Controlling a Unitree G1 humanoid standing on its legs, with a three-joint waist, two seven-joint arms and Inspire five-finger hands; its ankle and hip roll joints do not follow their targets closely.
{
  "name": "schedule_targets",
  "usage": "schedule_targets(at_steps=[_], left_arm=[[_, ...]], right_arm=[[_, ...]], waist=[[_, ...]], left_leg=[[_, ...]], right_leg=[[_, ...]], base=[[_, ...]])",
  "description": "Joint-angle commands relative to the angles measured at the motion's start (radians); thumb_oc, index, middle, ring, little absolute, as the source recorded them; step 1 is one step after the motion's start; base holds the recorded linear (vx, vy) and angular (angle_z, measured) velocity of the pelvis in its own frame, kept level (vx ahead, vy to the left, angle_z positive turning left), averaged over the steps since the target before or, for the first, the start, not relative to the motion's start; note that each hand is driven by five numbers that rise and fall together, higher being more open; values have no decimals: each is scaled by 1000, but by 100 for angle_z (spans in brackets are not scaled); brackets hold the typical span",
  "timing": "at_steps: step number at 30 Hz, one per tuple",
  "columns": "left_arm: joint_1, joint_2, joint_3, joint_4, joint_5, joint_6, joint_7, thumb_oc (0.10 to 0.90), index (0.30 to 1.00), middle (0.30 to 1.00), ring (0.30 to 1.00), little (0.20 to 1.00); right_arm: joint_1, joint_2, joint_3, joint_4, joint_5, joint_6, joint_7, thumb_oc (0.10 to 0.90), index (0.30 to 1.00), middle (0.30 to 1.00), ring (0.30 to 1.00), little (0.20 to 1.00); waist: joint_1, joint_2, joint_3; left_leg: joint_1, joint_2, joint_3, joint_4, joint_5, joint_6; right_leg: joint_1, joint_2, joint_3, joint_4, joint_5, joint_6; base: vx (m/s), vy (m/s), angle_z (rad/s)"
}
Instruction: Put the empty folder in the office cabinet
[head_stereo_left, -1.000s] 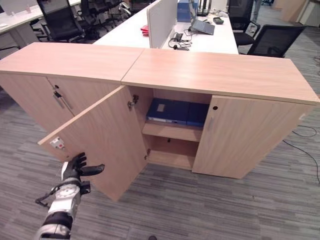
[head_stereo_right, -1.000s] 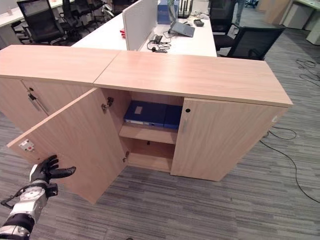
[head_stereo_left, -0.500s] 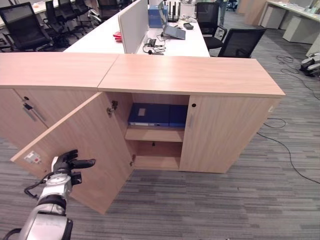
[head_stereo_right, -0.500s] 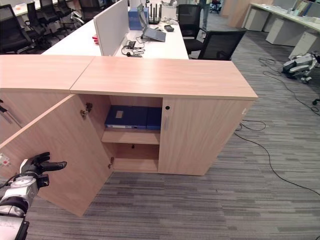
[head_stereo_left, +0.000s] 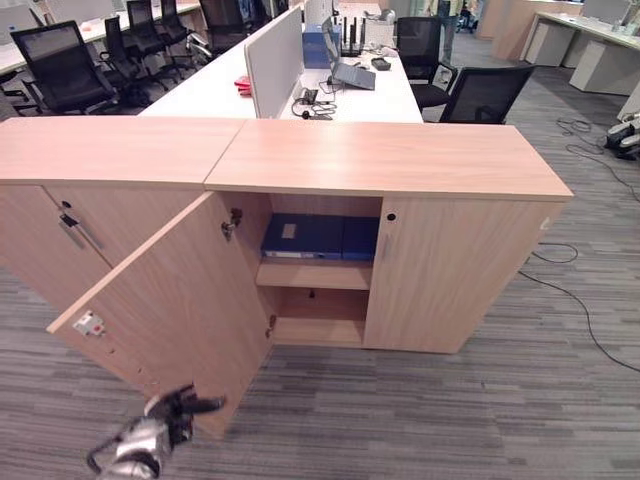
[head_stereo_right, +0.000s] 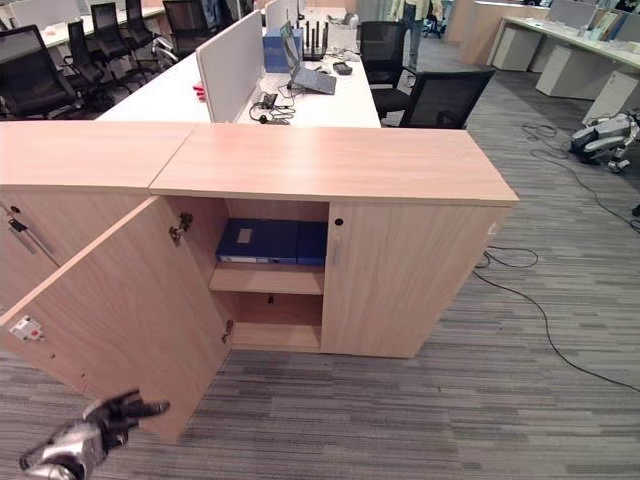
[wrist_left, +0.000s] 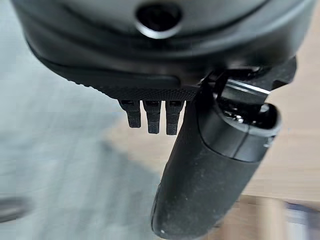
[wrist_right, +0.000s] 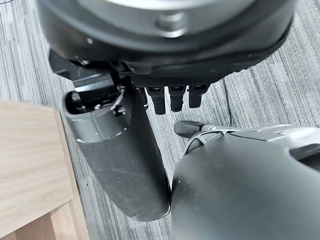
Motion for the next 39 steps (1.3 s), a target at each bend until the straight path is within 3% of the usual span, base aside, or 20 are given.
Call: schedule_targets(at_steps=[1,9,19,30,39], left_arm=[[-120,47,79,73,37,-33,-3,800,900,900,900,900],[-25,96,198,128,41,-24,-6,800,900,900,900,900],[-47,296,261,111,23,-34,19,800,900,900,900,900],[-196,468,247,105,-33,-44,43,800,900,900,900,900],[-414,552,108,90,-19,-58,59,800,900,900,900,900]], right_arm=[[-50,-23,6,43,-11,-8,4,800,900,900,900,900],[-22,-45,-6,25,-42,0,30,800,900,900,900,900],[25,-57,13,-52,-33,-22,48,800,900,900,900,900],[13,-61,13,-19,-6,-21,53,800,900,900,900,900],[-4,-72,23,16,3,-16,52,800,900,900,900,900]], waist=[[34,30,14],[45,26,13],[44,17,19],[39,25,18],[23,28,14]], left_leg=[[32,24,-76,-3,-134,-52],[26,20,-87,-3,-132,-51],[17,15,-88,-3,-131,-51],[26,12,-83,-3,-136,-52],[33,16,-73,-3,-136,-55]], right_leg=[[52,-44,-32,7,-99,118],[52,-44,-33,7,-101,116],[47,-48,-29,7,-97,122],[49,-51,-28,7,-94,132],[50,-51,-23,7,-92,139]], base=[[15,11,7],[16,9,6],[0,-1,0],[0,0,0],[0,0,0]])
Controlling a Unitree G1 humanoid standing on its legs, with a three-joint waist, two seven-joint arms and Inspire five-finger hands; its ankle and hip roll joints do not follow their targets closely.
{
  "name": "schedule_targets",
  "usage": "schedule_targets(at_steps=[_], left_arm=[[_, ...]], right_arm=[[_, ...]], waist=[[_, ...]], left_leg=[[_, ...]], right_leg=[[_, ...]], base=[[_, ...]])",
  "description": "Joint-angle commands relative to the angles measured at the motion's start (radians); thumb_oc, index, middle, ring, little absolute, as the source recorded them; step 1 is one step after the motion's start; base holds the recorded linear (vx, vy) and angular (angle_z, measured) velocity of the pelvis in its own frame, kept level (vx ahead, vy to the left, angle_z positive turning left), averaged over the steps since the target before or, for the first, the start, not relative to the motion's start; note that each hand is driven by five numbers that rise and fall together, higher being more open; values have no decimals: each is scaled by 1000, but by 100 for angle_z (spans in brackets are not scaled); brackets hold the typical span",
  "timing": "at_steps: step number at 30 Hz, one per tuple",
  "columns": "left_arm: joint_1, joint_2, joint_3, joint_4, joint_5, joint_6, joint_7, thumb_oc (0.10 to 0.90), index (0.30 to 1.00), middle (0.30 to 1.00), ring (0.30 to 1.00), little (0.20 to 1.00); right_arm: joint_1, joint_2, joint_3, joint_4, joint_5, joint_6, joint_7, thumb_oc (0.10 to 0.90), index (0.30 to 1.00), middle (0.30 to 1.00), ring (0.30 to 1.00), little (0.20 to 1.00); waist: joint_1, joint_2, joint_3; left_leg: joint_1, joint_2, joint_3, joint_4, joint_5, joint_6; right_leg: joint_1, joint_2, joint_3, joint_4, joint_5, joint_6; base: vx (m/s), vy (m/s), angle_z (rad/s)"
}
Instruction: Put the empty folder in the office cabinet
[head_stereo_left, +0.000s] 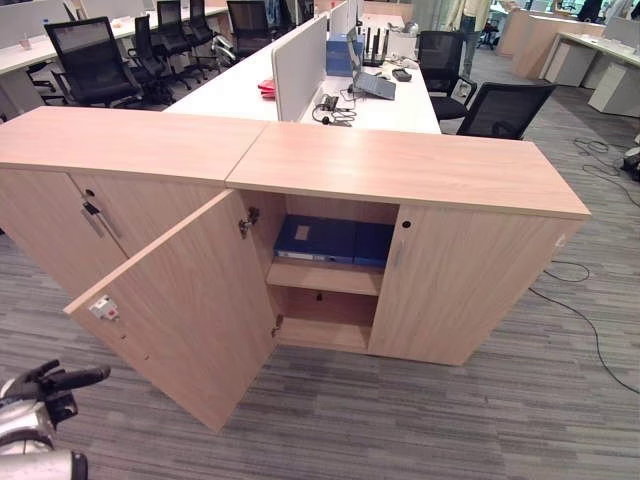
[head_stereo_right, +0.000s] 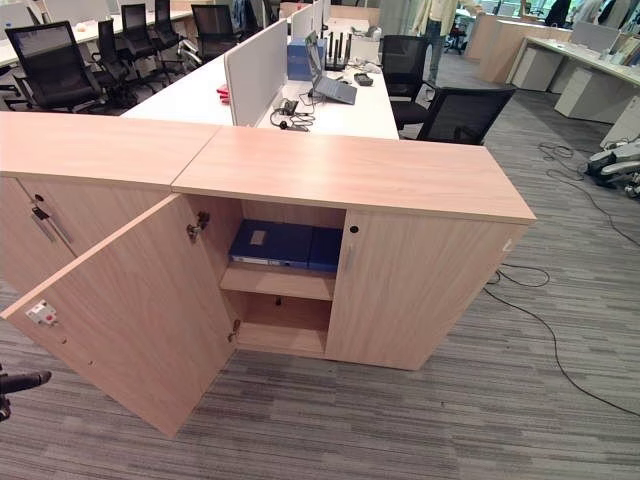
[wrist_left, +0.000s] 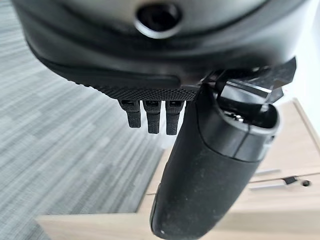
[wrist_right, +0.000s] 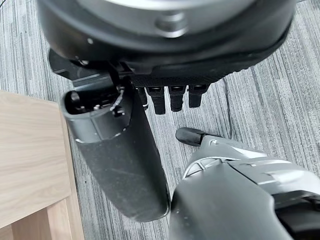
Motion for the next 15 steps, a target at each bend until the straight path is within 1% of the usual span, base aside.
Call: schedule_targets(at_steps=[1,6,9,13,15], left_arm=[[-204,114,-20,17,-7,-95,40,800,900,900,900,900],[-317,74,-137,-85,-26,-128,50,800,900,900,900,900],[-352,24,-206,-184,-31,-152,50,800,900,900,900,900],[-368,-46,-257,-303,-57,-165,48,800,900,900,900,900],[-364,-88,-286,-377,-65,-162,41,800,900,900,900,900]], right_arm=[[-77,-32,26,50,20,-13,0,800,900,900,900,900],[-86,-30,34,52,27,-19,-3,800,900,900,900,900],[-91,-28,36,54,35,-25,-6,800,900,900,900,900],[-101,-19,33,63,45,-25,-5,800,900,900,900,900],[-104,-17,31,67,45,-24,-6,800,900,900,900,900]], waist=[[-5,45,35],[-7,43,35],[-9,43,37],[-7,41,41],[-6,40,43]], left_leg=[[52,19,-56,-2,-133,-56],[52,21,-56,-2,-133,-56],[53,20,-58,-2,-134,-54],[52,19,-60,-2,-136,-53],[51,20,-63,-2,-135,-53]], right_leg=[[64,-48,-11,7,-81,129],[64,-49,-14,7,-81,131],[65,-49,-16,7,-81,130],[68,-50,-20,7,-81,130],[69,-50,-23,7,-81,129]], base=[[0,0,0],[-5,-4,2],[-10,-6,4],[-7,-4,3],[-18,-17,7]])
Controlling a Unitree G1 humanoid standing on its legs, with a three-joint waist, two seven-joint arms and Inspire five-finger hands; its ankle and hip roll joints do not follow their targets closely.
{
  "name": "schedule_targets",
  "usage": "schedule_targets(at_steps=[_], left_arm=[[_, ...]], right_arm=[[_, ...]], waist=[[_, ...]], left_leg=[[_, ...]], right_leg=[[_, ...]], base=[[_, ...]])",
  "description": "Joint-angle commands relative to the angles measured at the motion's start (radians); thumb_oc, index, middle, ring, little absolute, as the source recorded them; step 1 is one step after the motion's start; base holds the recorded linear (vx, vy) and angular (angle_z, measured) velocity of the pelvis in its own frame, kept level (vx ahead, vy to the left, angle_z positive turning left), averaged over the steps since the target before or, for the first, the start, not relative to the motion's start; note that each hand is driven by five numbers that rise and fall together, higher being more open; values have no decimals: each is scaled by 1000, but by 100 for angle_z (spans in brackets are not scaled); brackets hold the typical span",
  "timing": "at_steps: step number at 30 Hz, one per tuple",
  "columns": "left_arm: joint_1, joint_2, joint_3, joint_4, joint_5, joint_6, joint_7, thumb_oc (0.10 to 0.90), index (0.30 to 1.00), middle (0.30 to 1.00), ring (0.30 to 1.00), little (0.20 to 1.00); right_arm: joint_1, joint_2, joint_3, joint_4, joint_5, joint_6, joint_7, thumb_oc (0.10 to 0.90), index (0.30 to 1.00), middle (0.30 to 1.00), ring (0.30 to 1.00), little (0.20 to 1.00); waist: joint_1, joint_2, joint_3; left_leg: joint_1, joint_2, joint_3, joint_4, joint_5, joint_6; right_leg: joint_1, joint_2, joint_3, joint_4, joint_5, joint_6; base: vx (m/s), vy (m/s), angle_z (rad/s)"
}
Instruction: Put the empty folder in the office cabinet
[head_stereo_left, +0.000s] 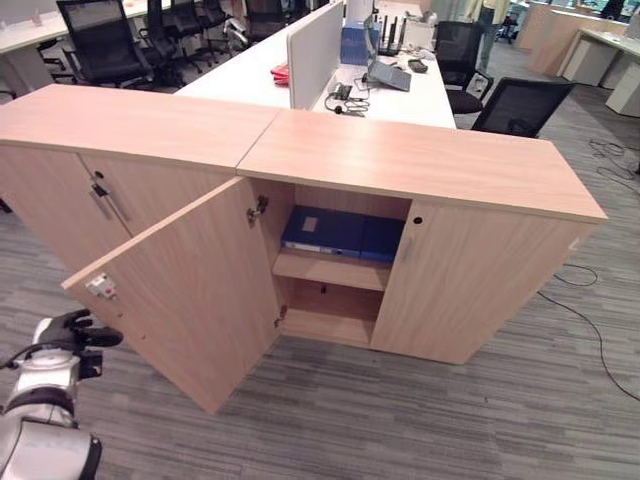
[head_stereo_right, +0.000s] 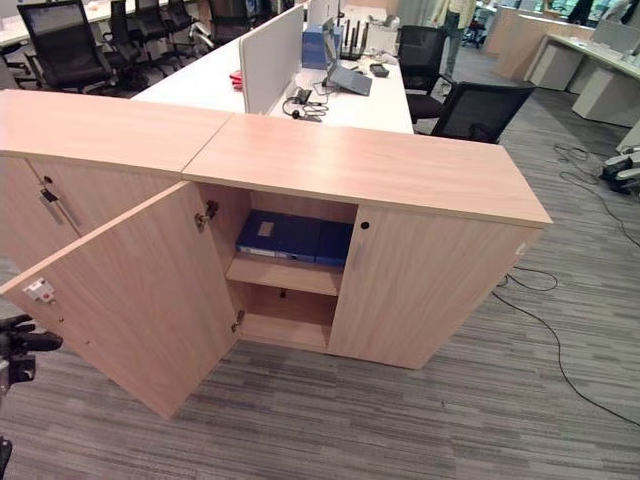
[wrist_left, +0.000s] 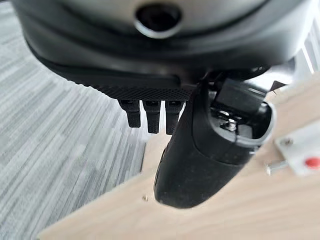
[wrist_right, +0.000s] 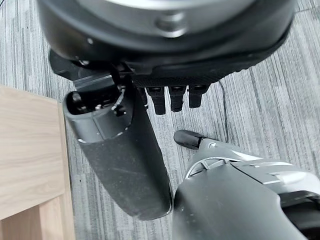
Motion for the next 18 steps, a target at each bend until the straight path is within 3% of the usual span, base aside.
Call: schedule_targets(at_steps=[1,6,7,11,18], left_arm=[[-285,-62,-6,-203,-68,-168,-40,800,900,900,900,900],[-196,-132,-28,-423,-91,-172,-47,800,900,900,900,900],[-132,-159,-50,-564,-76,-178,-67,800,900,900,900,900],[-17,-193,-102,-857,-38,-193,-134,800,900,900,900,900],[-48,-221,-157,-1030,21,-224,-156,800,900,900,900,900]], right_arm=[[-77,-25,30,32,33,-20,-4,800,900,900,900,900],[-81,-10,18,45,35,-15,-4,800,900,900,900,900],[-83,1,12,52,34,-14,-7,800,900,900,900,900],[-86,19,7,69,25,-13,0,800,900,900,900,900],[-86,29,16,69,22,-22,10,800,900,900,900,900]], waist=[[-59,64,-6],[-49,60,-1],[-43,57,2],[-34,49,7],[-38,45,7]], left_leg=[[56,23,-58,-3,-142,-52],[54,22,-64,-3,-141,-50],[53,22,-67,-3,-141,-49],[53,22,-75,-3,-143,-49],[56,24,-79,-3,-146,-50]], right_leg=[[66,-45,-9,7,-83,126],[70,-46,-20,7,-82,124],[72,-47,-23,7,-83,123],[77,-48,-26,7,-86,120],[83,-49,-30,7,-88,119]], base=[[-15,-19,10],[-12,-17,15],[-11,-14,10],[-11,-15,15],[-5,-5,2]])
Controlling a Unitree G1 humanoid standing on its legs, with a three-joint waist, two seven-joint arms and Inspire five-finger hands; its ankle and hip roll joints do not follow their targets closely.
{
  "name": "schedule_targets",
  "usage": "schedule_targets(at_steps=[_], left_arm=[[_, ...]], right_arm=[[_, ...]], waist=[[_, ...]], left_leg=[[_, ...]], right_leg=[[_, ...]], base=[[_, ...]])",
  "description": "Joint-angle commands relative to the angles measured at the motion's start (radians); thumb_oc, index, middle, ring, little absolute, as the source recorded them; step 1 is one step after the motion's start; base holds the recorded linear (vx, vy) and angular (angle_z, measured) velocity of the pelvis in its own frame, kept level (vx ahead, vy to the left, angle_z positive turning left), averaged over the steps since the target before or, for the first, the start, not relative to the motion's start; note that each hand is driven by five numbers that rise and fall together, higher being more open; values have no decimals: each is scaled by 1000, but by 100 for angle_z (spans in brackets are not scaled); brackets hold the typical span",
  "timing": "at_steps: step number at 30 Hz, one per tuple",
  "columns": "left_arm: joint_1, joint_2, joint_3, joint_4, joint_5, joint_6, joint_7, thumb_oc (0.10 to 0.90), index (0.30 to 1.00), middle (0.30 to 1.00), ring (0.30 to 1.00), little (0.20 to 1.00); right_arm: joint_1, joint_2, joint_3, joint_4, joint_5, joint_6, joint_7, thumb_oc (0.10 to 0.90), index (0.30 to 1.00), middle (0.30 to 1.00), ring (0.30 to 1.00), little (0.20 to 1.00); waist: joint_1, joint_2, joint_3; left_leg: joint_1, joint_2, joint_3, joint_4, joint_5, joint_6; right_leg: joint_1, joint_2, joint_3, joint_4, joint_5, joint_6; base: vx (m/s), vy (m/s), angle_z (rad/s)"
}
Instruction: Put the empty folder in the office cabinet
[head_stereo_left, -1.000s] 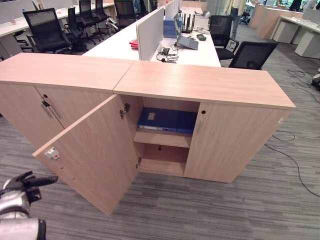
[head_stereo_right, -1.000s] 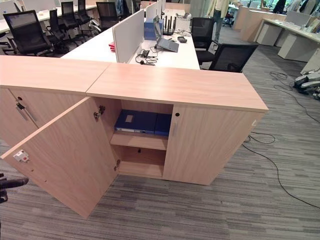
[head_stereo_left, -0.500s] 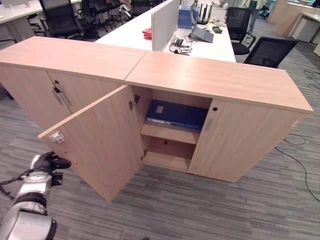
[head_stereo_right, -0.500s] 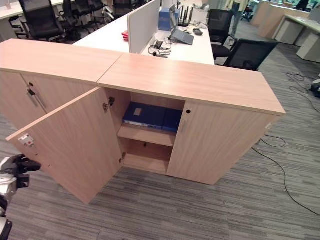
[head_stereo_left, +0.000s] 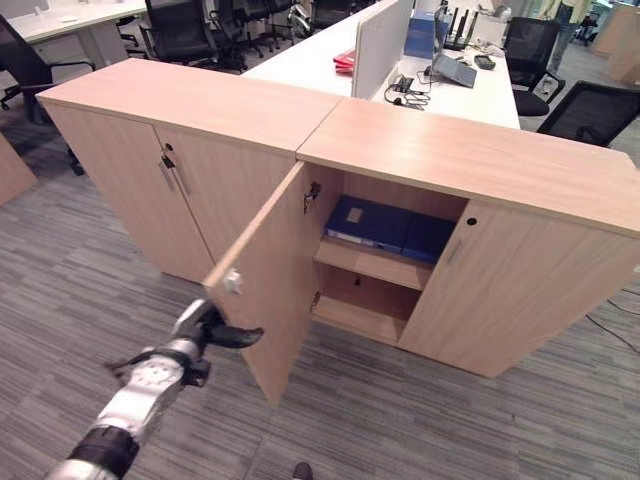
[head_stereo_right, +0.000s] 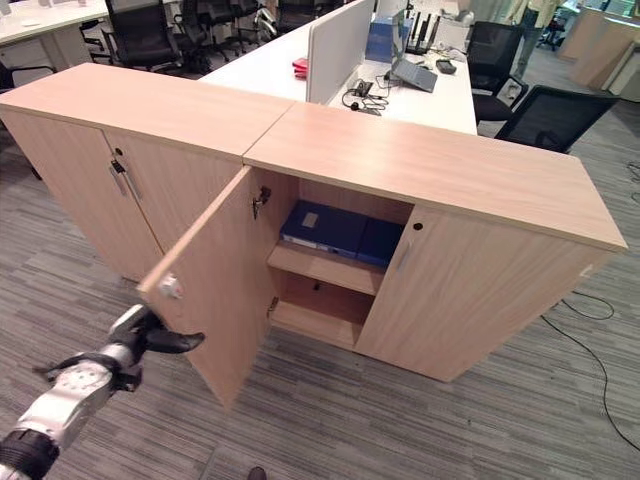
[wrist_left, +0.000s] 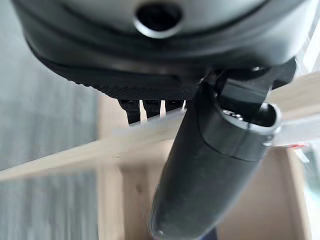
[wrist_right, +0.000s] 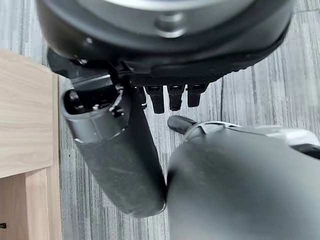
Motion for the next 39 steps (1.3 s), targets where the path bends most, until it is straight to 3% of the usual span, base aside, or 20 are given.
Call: schedule_targets(at_steps=[1,10,12,16,23,27,35,36,39], left_arm=[[-380,-121,-17,-175,45,-226,-102,800,900,900,900,900],[-331,-244,-41,-344,-15,-224,-143,800,900,900,900,900],[-296,-311,-106,-394,-44,-210,-179,800,900,900,900,900],[-271,-384,-211,-363,-91,-169,-218,800,900,900,900,900],[-242,-396,-293,-272,-75,-134,-255,800,900,900,900,900],[-135,-381,-226,-180,-15,-139,-227,800,900,900,900,900],[172,-409,10,19,-172,-84,-218,800,900,900,900,900],[217,-413,64,58,-128,-92,-193,800,900,900,900,900],[244,-413,109,84,-39,-113,-156,800,900,900,900,900]], right_arm=[[-65,-19,40,27,14,-14,10,800,900,900,900,900],[-65,4,60,29,8,-13,16,800,900,900,900,900],[-60,21,79,44,-7,-11,15,800,900,900,900,900],[-68,27,93,38,-7,-13,3,800,900,900,900,900],[-85,27,96,43,-11,-14,-14,800,900,900,900,900],[-85,24,87,36,-12,-19,-16,800,900,900,900,900],[-37,0,47,47,-65,-2,-11,800,900,900,900,900],[-36,-8,29,49,-67,-2,-13,800,900,900,900,900],[-35,-11,16,52,-68,-7,-22,800,900,900,900,900]], waist=[[-81,58,-26],[-90,55,-23],[-96,52,-22],[-107,53,-16],[-119,58,-9],[-118,57,-7],[-112,65,-11],[-105,66,-11],[-98,64,-13]], left_leg=[[71,74,-34,-2,-151,-61],[67,67,-25,-2,-135,-52],[66,65,-27,-2,-137,-49],[63,66,-30,-2,-137,-46],[62,67,-27,-2,-141,-44],[64,68,-22,-2,-142,-44],[79,80,-12,-2,-155,-51],[78,80,-16,-2,-154,-50],[76,80,-20,-2,-154,-51]], right_leg=[[72,4,-4,-2,-100,88],[66,-5,-13,-2,-87,74],[65,-6,-11,-2,-86,73],[60,-4,-7,-2,-88,71],[51,-2,5,-2,-92,71],[48,1,10,-2,-94,69],[51,16,36,-2,-107,71],[52,17,37,-2,-108,69],[52,18,36,-2,-109,68]], base=[[-2,-6,-9],[-14,0,-9],[-26,8,-11],[0,-2,-1],[-10,-2,-10],[-2,-1,-2],[29,5,-10],[0,0,0],[1,3,-2]])
